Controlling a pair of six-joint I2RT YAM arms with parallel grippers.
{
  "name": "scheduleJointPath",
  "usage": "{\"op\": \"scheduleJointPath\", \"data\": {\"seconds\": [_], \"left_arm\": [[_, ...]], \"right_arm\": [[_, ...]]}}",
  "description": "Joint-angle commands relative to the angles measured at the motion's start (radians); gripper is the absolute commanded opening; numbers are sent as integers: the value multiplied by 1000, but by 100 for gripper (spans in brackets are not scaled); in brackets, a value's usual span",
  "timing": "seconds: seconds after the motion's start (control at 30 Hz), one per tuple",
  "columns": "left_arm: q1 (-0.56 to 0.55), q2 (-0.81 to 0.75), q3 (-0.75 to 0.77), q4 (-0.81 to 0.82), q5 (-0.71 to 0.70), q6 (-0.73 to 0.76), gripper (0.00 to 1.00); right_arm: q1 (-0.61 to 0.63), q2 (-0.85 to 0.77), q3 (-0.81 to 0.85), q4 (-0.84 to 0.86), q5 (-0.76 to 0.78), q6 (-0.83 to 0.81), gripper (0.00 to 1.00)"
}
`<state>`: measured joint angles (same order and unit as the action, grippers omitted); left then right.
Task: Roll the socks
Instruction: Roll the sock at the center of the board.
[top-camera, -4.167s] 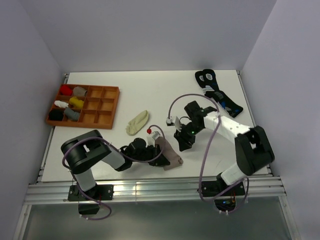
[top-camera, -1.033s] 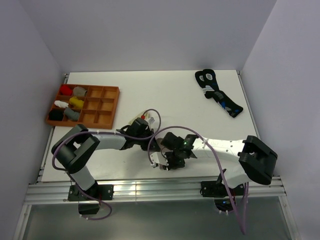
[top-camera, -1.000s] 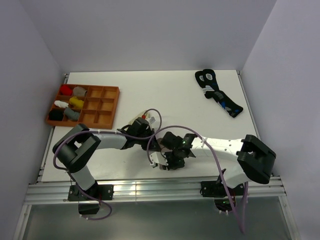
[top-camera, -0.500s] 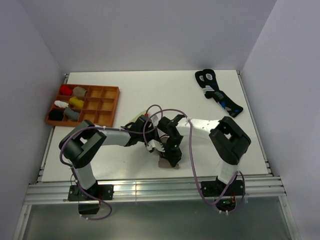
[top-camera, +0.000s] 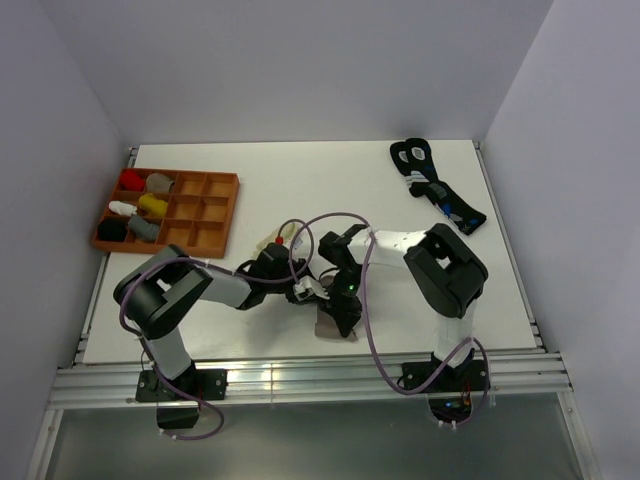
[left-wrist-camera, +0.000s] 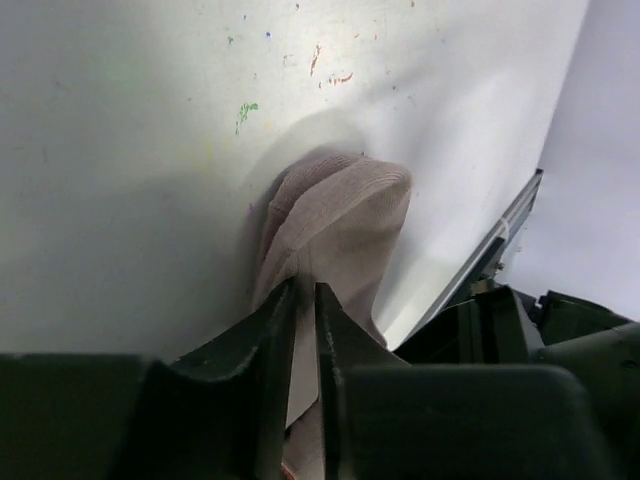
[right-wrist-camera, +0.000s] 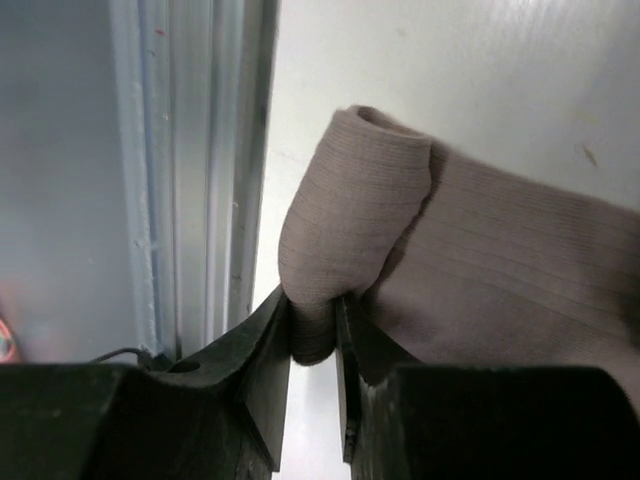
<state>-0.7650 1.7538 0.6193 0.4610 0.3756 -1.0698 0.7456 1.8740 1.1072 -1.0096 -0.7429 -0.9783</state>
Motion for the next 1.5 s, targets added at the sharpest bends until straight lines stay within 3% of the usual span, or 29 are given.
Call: {"op": "scheduleJointPath", "data": {"seconds": [0.0, 0.03, 0.17, 0.53, 0.7, 0.97, 1.07, 1.47], "left_arm": [[0, -37, -58, 140, 12, -50, 25], [0, -42, -67, 168, 11, -53, 30], [4, -74, -108, 215, -9, -67, 35], [4, -266, -138, -81, -236, 14, 38], [4, -306, -161, -68, -201, 112, 29], [3, -422, -231, -61, -214, 198, 28], [1, -436, -245, -65, -169, 228, 20], [-111, -277, -236, 128, -127, 222, 20]], "right_arm": [[-25, 86, -10, -18, 68, 52, 14], [-28, 94, -9, -15, 74, 64, 13], [-43, 117, -9, 3, 86, 79, 13], [-83, 142, -10, 23, 108, 104, 11], [-84, 148, -6, 28, 126, 121, 11], [-86, 143, 14, -1, 126, 122, 11], [-86, 137, 22, -1, 132, 132, 11], [-74, 62, 37, 63, 178, 213, 11]]}}
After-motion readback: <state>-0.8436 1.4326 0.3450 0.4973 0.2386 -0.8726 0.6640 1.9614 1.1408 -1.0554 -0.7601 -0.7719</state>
